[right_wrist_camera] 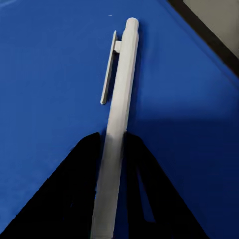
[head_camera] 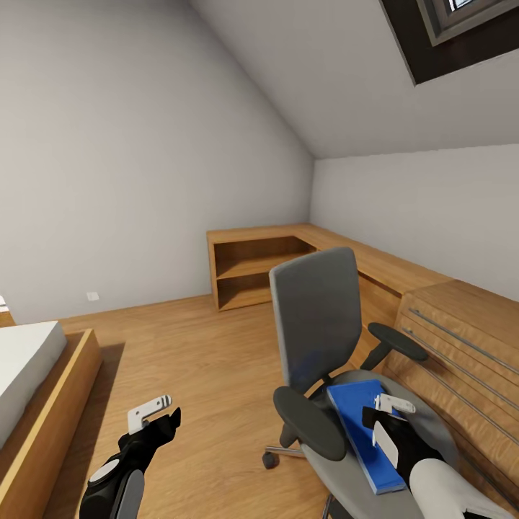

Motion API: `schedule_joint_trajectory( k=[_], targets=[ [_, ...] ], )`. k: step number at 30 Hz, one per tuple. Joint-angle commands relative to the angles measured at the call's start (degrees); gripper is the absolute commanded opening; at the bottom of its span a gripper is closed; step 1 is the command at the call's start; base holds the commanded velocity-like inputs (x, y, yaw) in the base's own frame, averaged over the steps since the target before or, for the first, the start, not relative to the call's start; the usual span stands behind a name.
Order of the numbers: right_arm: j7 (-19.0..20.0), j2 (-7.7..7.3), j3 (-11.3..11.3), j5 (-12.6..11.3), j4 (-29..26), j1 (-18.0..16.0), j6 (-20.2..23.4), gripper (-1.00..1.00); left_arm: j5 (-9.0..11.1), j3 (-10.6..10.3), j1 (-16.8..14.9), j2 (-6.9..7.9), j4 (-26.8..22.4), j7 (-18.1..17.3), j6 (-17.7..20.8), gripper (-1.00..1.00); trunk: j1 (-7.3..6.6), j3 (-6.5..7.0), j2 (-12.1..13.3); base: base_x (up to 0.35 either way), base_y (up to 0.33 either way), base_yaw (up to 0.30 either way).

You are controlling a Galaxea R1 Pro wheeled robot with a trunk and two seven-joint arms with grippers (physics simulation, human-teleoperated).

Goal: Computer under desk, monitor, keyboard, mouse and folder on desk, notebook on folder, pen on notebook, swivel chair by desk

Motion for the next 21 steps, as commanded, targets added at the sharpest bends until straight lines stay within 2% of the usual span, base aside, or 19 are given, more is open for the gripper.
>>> schedule_joint_trajectory(
  k=[1, 21],
  targets=[
    [-0.19, 0.01, -0.09, -0.31, -0.05, 0.0, 0.31, -1.0, 0.61, 0.03, -0.04, -0.02, -0.08, 0.38, 0.23, 1.0, -0.01, -0.07, -0.03, 0.0, 0.0, 0.0],
    [-0.19, 0.0, -0.09, -0.3, -0.08, 0.0, 0.41, -1.0, 0.61, 0.03, -0.04, -0.02, -0.08, 0.38, 0.23, 1.0, -0.01, -0.07, -0.03, 0.0, 0.0, 0.0]
  ],
)
